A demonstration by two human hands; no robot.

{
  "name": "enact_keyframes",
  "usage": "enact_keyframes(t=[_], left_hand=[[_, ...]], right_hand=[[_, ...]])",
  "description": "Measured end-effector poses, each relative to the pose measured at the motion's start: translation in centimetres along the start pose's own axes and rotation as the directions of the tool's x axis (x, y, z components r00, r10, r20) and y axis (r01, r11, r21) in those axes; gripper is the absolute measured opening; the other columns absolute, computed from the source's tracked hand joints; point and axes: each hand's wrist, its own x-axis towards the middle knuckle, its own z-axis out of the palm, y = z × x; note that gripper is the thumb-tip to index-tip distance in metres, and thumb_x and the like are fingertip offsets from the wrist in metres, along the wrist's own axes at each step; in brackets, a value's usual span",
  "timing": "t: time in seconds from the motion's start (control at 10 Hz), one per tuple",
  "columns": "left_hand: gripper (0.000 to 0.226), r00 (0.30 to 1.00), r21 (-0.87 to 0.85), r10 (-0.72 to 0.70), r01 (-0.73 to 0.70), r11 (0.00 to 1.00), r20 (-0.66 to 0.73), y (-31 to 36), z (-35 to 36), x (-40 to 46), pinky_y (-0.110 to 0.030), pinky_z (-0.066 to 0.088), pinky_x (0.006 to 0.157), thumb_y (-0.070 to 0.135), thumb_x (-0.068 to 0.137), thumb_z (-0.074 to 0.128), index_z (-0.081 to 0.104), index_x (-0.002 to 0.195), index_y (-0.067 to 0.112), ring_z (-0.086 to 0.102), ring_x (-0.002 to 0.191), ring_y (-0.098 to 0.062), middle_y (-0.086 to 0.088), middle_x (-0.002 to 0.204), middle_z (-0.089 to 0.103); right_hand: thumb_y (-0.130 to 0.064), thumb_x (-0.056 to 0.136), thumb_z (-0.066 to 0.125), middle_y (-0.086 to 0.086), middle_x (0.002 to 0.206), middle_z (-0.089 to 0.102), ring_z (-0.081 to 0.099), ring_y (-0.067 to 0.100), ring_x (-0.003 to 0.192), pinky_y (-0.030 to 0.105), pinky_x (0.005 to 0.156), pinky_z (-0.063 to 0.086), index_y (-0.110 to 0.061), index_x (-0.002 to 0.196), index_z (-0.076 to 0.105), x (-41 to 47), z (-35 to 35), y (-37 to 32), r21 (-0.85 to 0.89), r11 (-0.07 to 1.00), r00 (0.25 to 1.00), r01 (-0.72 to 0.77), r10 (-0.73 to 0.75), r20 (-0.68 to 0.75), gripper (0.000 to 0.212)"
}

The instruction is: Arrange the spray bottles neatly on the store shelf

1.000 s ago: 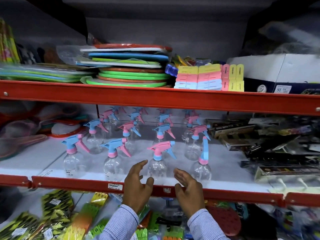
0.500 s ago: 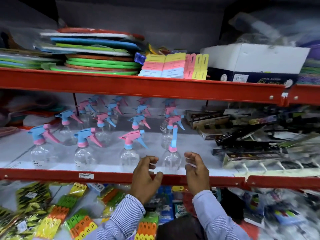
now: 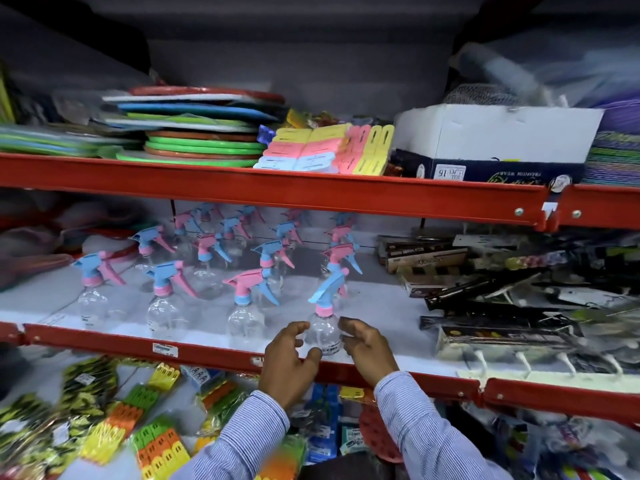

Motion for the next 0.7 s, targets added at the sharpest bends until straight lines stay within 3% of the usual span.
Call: enact_keyframes(t=[0.1,0.3,0.6,0.7], left_hand=[[0.053,0.999,0.002,-0.020,0.020,1.000,0.040,-0.1,-0.1,0.8,-0.039,0.053,0.094,0.018,0.081,0.061,0.049,0.132,0.018,0.058,0.113,-0.017,-0.005,0.132,0.059],[0.063,0.992,-0.003,-0.039,0.040,0.999,0.124,-0.8,-0.1,2.0,-0.044,0.046,0.105,0.025,0.078,0.058,0.041,0.139,0.020,0.051,0.126,-0.019,-0.004,0.141,0.052],[0.064,0.986,-0.007,-0.022,0.024,1.000,0.167,-1.4,0.1,2.9,-0.043,0.040,0.110,0.019,0.083,0.058,0.036,0.142,0.022,0.043,0.134,-0.018,-0.001,0.147,0.046],[0.067,0.990,0.016,0.030,-0.032,0.999,0.141,-1.6,-0.1,2.6,-0.044,0.039,0.112,0.024,0.081,0.060,0.034,0.143,0.024,0.042,0.135,-0.019,-0.001,0.149,0.043]], right_hand=[[0.000,0.079,0.056,-0.001,0.109,0.071,0.066,0.017,0.102,0.040,0.099,0.051,-0.027,0.102,0.068,-0.4,0.0,0.1,0.028,1.000,1.000,-0.009,0.010,-0.029,0.038],[-0.002,0.079,0.058,-0.003,0.107,0.071,0.069,0.016,0.093,0.041,0.095,0.053,-0.024,0.106,0.068,-0.9,0.3,0.2,0.009,1.000,0.997,-0.020,0.021,-0.070,0.036],[-0.006,0.080,0.061,-0.006,0.108,0.072,0.069,0.011,0.088,0.037,0.090,0.056,-0.028,0.104,0.066,-0.9,0.7,0.3,0.001,1.000,0.995,-0.013,0.013,-0.100,0.033],[-0.006,0.081,0.058,-0.003,0.115,0.069,0.066,0.006,0.090,0.023,0.082,0.054,-0.023,0.111,0.064,-1.6,0.8,0.0,-0.063,0.998,0.991,0.017,-0.025,-0.132,0.035]])
